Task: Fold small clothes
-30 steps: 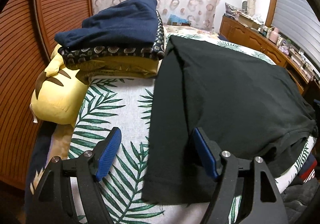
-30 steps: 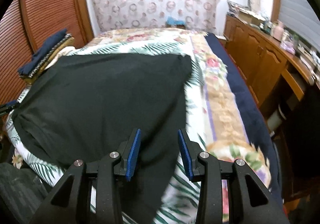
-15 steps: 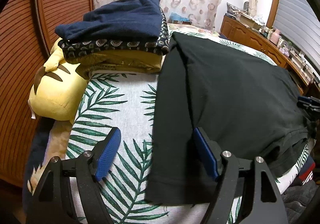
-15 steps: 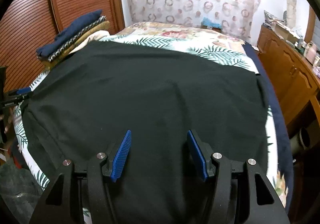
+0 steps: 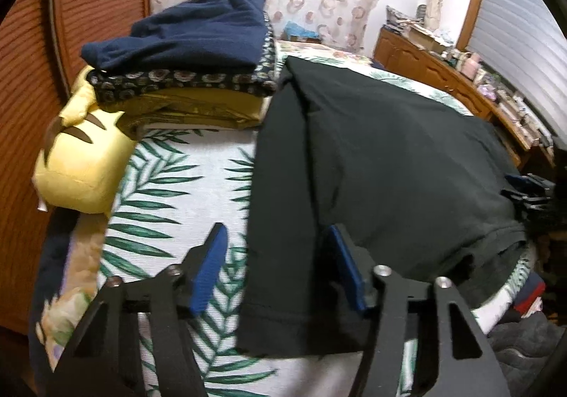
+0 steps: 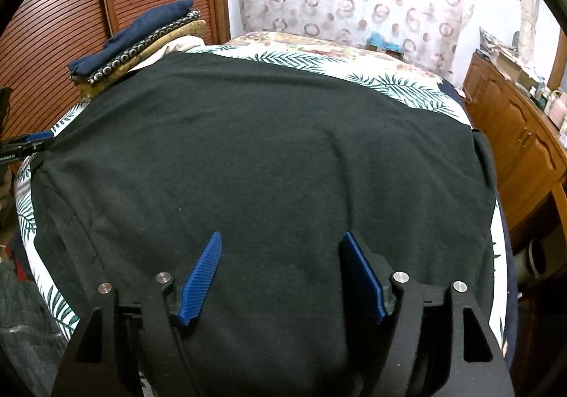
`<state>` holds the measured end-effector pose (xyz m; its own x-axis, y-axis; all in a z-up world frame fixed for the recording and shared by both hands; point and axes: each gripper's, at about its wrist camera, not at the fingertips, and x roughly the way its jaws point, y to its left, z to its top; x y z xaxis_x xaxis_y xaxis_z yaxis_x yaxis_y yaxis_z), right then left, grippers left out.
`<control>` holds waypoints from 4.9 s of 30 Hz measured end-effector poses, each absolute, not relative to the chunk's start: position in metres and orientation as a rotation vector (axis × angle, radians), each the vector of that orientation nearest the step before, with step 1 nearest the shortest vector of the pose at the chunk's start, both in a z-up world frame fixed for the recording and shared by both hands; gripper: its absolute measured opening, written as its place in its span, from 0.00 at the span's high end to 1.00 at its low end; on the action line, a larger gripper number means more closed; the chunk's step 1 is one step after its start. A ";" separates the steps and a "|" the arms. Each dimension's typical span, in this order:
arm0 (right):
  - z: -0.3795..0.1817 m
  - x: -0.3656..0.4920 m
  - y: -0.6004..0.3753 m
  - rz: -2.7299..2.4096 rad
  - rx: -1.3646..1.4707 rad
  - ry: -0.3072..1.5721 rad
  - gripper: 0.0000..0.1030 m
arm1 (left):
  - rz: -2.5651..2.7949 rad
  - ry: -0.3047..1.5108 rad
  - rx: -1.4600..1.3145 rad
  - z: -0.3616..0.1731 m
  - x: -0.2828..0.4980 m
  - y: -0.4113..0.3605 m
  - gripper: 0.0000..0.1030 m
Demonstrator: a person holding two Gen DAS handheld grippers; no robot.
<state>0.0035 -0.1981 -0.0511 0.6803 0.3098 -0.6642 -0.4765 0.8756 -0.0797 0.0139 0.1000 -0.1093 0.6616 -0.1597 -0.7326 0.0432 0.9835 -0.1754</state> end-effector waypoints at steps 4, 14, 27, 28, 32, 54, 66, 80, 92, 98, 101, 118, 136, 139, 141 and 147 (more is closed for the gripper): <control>-0.050 0.003 -0.198 0.446 -0.258 0.692 0.28 | -0.151 0.850 -0.164 -0.109 0.017 0.096 0.46; -0.050 0.003 -0.198 0.447 -0.258 0.692 0.27 | -0.172 0.866 -0.099 -0.108 0.023 0.077 0.66; -0.050 0.003 -0.198 0.449 -0.259 0.692 0.27 | -0.244 0.740 -0.122 -0.075 0.017 0.067 0.90; -0.050 0.003 -0.198 0.449 -0.259 0.692 0.27 | -0.253 0.724 -0.122 -0.070 0.017 0.066 0.90; -0.051 0.003 -0.198 0.449 -0.258 0.692 0.27 | -0.260 0.713 -0.119 -0.065 0.024 0.063 0.90; -0.021 -0.028 -0.220 0.431 -0.188 0.608 0.27 | -0.483 0.589 -0.006 0.000 0.066 -0.034 0.90; -0.015 -0.062 -0.239 0.337 -0.122 0.553 0.27 | -0.674 0.533 0.101 0.046 0.083 -0.113 0.91; -0.016 -0.064 -0.227 0.324 -0.121 0.544 0.27 | -0.672 0.595 0.091 0.013 0.103 -0.124 0.58; -0.035 0.000 -0.181 0.469 -0.174 0.598 0.27 | -0.494 0.662 0.026 -0.034 0.101 -0.057 0.27; -0.049 0.039 -0.153 0.568 -0.184 0.687 0.27 | -0.397 0.689 0.035 -0.056 0.097 -0.033 0.27; -0.058 0.056 -0.144 0.585 -0.209 0.729 0.27 | -0.368 0.700 0.044 -0.064 0.095 -0.024 0.27; -0.031 0.035 -0.148 0.640 -0.229 0.676 0.91 | -0.337 0.672 -0.006 -0.064 0.076 -0.006 0.27; 0.011 -0.039 -0.207 0.485 -0.135 0.528 0.92 | -0.357 0.596 -0.032 -0.045 0.068 -0.013 0.27; -0.004 -0.041 -0.228 0.423 -0.117 0.570 0.92 | -0.368 0.602 -0.023 -0.046 0.068 -0.020 0.27; -0.018 -0.039 -0.240 0.385 -0.113 0.606 0.92 | -0.375 0.605 -0.019 -0.047 0.069 -0.023 0.27; -0.054 -0.037 -0.255 0.329 -0.093 0.700 0.84 | -0.382 0.610 -0.011 -0.046 0.067 -0.032 0.27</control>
